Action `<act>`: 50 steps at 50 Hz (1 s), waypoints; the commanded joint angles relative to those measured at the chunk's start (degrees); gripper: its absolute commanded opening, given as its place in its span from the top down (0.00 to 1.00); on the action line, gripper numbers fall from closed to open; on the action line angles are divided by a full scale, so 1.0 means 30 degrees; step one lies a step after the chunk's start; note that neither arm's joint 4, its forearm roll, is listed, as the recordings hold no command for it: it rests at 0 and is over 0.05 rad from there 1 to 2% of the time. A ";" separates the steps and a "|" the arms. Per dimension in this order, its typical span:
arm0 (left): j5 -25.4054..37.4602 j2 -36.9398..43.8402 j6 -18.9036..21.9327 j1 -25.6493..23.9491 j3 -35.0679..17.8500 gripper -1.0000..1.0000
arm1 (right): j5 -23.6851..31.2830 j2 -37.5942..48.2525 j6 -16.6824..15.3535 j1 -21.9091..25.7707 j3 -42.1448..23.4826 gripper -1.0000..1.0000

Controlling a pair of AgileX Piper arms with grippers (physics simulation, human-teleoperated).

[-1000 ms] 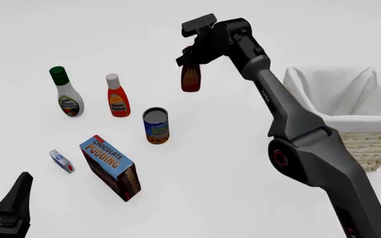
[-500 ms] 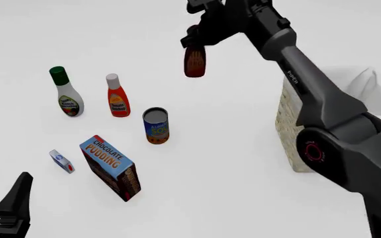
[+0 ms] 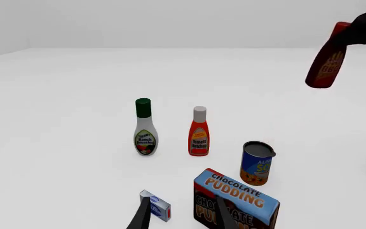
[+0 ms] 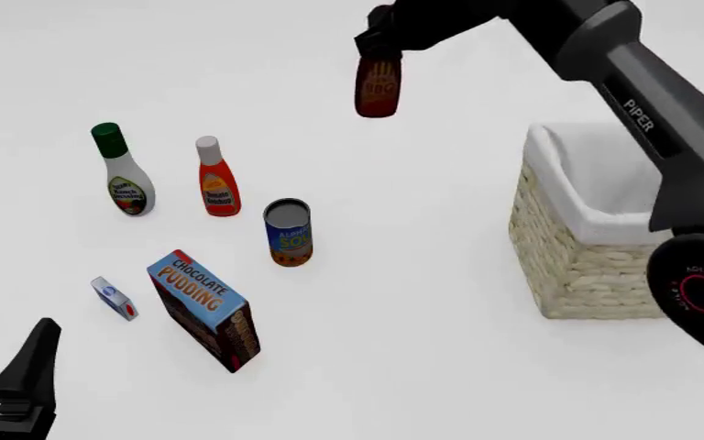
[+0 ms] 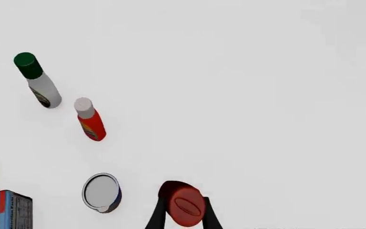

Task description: Pick the bbq sauce and place it in the basket.

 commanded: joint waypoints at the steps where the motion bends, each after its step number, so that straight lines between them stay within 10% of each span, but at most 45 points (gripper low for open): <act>1: 0.0000 0.0000 0.0000 0.0000 0.0000 0.00 | -0.0296 -0.2174 0.0007 -0.0217 0.1615 1.00; 50: 0.0000 0.0000 0.0000 0.0000 0.0000 0.00 | -0.0662 -0.9637 -0.0876 -0.4640 0.8479 1.00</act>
